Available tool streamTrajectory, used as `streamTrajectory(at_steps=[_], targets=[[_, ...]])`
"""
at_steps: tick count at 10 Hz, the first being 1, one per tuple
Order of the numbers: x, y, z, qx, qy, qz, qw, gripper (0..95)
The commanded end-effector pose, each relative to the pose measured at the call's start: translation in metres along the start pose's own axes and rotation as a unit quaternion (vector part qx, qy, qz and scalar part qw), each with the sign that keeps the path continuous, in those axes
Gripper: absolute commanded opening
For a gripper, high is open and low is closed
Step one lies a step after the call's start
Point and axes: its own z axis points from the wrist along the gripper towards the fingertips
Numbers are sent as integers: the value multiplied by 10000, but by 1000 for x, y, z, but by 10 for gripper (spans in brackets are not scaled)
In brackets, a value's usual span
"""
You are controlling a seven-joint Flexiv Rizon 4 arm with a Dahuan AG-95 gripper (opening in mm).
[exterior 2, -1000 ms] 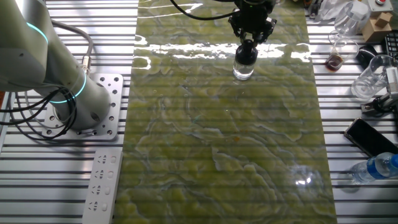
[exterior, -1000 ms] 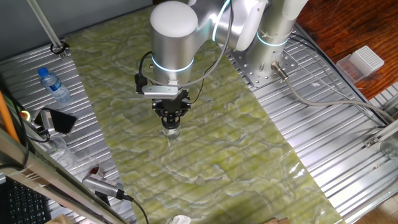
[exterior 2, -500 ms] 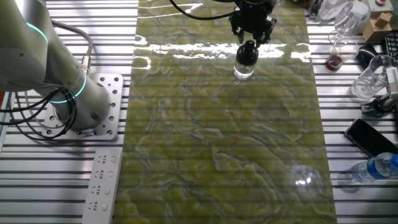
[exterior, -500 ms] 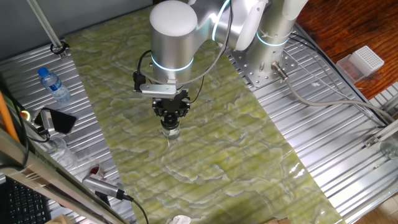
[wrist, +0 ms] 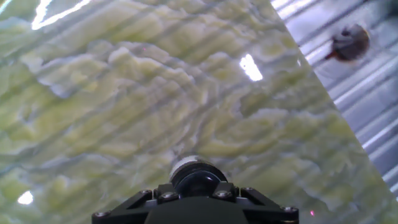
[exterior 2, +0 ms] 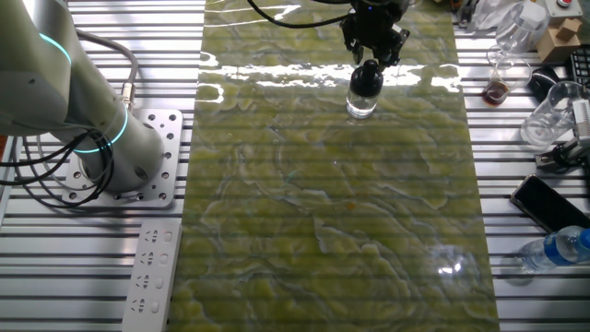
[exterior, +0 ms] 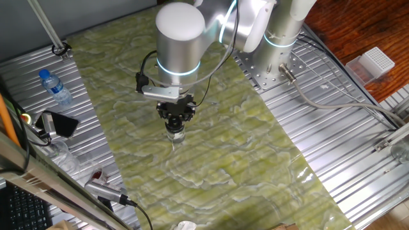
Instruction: Unscrew the lid from the jar
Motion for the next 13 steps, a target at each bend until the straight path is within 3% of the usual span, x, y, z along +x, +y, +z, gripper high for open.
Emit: streamTrajectory(at_steps=[1,3,9,10,13], targets=[[2,-3,0,80,81,98,9999,380],[9,-10,-2,85,48,68,9999,380],[10,-11,-2,51,-90,167,9998,380],[10,-11,-2,50,-103,198,9997,190],[10,-11,0,-4,-163,285,9995,190]])
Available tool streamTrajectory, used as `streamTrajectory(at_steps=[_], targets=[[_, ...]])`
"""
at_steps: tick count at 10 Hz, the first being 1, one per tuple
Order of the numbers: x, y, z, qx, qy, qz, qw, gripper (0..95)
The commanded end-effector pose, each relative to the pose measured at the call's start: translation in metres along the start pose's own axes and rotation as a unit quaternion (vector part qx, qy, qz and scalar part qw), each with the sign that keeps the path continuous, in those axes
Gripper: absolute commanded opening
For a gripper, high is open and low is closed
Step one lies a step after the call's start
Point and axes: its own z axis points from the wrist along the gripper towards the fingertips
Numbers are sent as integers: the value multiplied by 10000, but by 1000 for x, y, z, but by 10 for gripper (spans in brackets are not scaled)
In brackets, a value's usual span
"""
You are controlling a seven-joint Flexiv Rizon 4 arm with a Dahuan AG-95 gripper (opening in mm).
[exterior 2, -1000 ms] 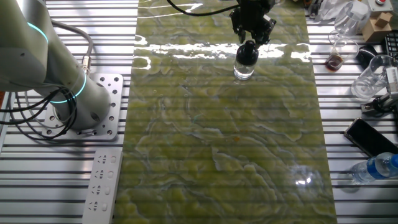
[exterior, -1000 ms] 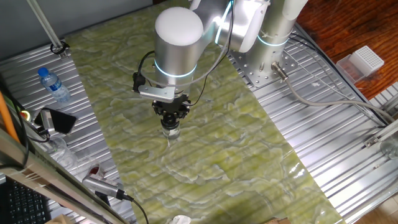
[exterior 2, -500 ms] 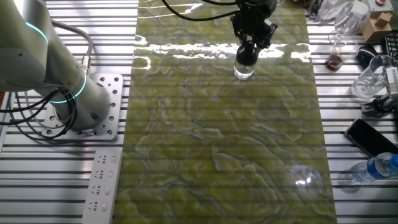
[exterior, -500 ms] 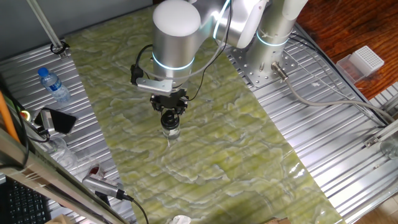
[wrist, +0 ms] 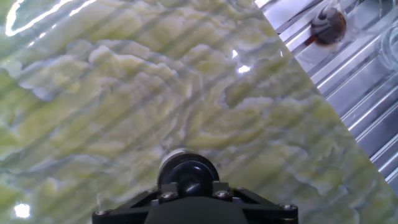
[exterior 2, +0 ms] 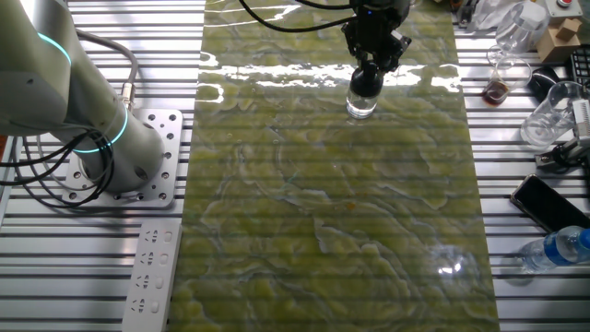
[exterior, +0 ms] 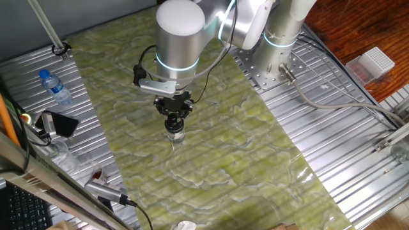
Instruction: Unscrew the lid from the jar
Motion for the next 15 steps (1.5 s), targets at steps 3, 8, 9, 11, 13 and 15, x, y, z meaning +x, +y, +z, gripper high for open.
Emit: streamTrajectory(at_steps=[3,8,9,11,13,15], targets=[[0,0,1,-21,-34,14,10000,0],[0,0,-1,-21,-37,-770,9970,0],[0,0,-1,-20,-39,-951,9955,0],[0,0,-2,-12,-44,-1272,9919,0],[0,0,-2,23,-49,-1651,9863,0],[0,0,-2,95,-76,-1968,9804,0]])
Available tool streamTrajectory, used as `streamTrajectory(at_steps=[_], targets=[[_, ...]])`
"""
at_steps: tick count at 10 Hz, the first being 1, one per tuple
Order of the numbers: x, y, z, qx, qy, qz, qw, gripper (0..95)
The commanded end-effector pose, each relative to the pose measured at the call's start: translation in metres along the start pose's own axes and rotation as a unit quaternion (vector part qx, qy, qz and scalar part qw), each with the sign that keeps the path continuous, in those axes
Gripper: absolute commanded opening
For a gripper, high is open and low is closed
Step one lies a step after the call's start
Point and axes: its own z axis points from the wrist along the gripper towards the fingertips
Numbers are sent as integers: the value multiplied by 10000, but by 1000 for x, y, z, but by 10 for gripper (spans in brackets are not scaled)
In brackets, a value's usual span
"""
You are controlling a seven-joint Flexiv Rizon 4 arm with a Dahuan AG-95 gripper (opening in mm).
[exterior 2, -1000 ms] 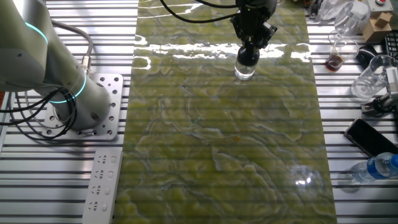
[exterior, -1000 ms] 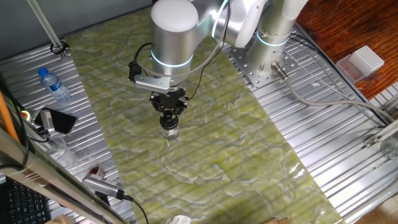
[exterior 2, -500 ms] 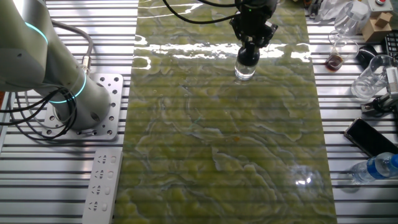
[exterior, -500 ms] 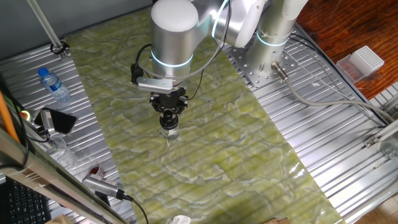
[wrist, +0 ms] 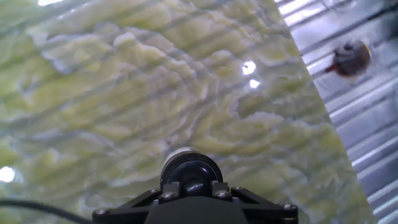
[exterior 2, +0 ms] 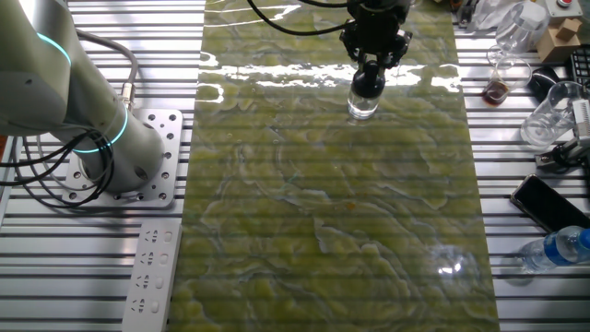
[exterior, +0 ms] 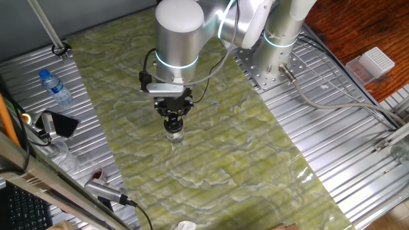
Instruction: Unscrew the lid from the jar
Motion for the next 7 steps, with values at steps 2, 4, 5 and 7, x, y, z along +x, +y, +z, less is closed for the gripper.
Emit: streamTrajectory(at_steps=[2,4,5,7], targets=[[0,0,-1,98,-18,-483,9988,0],[0,0,-1,165,-25,-845,9963,0],[0,0,-1,180,-26,-978,9950,0],[0,0,-2,237,-24,-1197,9925,0]])
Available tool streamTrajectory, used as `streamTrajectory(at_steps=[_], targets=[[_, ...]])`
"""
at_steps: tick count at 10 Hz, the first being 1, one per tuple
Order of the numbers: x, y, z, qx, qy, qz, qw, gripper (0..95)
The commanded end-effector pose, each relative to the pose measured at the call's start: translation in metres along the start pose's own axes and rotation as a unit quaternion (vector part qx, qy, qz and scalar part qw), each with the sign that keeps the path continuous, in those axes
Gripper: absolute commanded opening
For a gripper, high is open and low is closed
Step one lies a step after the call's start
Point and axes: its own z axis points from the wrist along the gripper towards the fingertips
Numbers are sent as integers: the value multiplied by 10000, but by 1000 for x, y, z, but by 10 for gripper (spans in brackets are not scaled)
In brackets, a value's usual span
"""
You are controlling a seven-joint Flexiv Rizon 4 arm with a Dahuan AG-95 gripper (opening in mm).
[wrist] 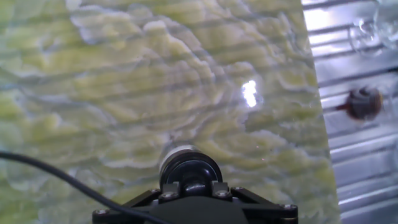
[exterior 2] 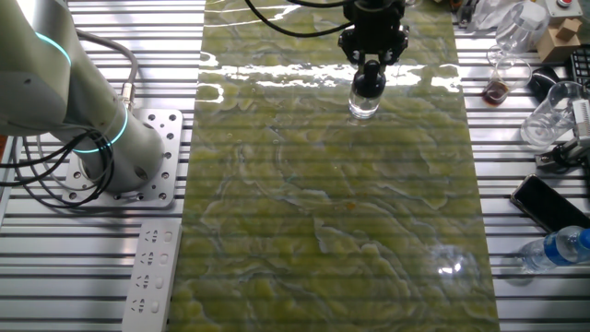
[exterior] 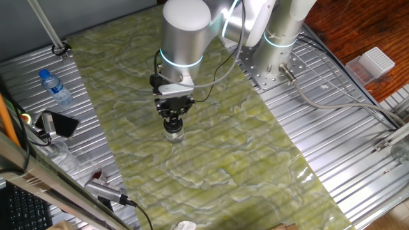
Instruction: Unscrew the lid from the jar
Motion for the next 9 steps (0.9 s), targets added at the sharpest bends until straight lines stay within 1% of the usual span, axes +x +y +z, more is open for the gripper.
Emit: streamTrajectory(at_steps=[1,2,4,9], targets=[[0,0,-1,70,6,-228,9997,0],[0,0,-1,125,1,-339,9993,0],[0,0,-2,183,-8,-445,9988,0],[-1,-1,-7,158,0,-404,9991,0]])
